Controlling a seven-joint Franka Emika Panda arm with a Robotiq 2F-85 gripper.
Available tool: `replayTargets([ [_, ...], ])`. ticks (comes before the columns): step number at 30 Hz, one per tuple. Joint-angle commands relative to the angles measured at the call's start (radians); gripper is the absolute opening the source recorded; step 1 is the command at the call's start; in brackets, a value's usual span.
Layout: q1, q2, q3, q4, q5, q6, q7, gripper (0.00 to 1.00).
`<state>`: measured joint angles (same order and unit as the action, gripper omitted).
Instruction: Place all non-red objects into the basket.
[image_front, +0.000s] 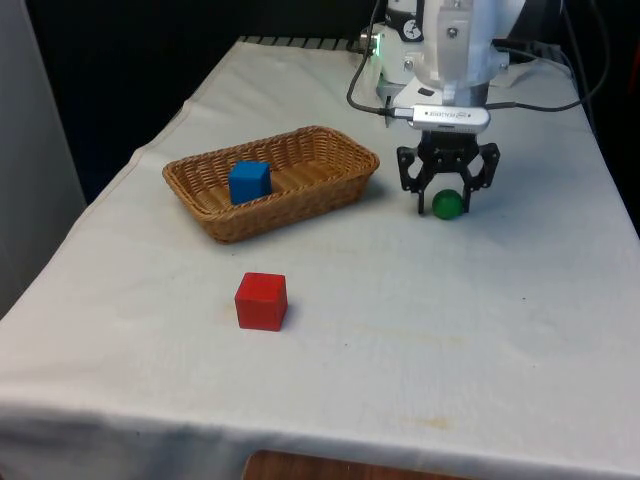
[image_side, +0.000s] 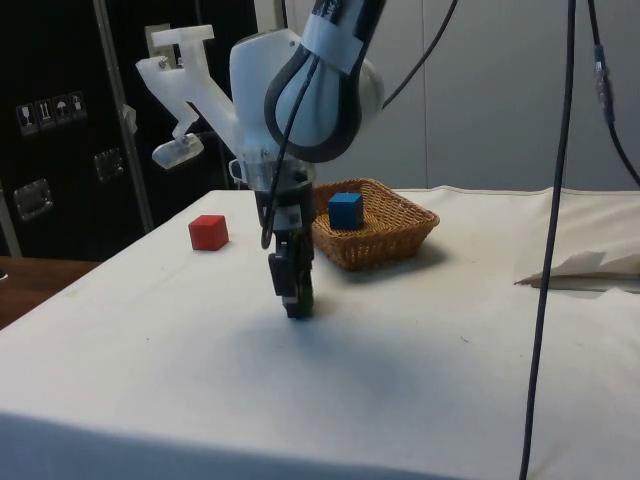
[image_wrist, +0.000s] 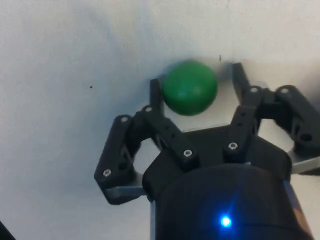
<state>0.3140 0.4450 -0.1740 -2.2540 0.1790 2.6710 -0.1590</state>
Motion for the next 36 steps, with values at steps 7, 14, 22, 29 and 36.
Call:
replayTargets([
  [7, 0.000, 0.000, 0.000, 0.001, 0.000, 0.000, 0.000, 0.00],
  [14, -0.009, -0.029, -0.004, -0.001, 0.003, -0.023, -0.013, 0.00],
  [22, -0.002, -0.087, -0.042, -0.003, -0.009, -0.082, -0.028, 0.00],
  [29, -0.001, -0.131, -0.067, -0.004, -0.016, -0.125, -0.043, 0.00],
  [36, -0.001, -0.185, -0.100, -0.007, -0.023, -0.173, -0.066, 0.00],
])
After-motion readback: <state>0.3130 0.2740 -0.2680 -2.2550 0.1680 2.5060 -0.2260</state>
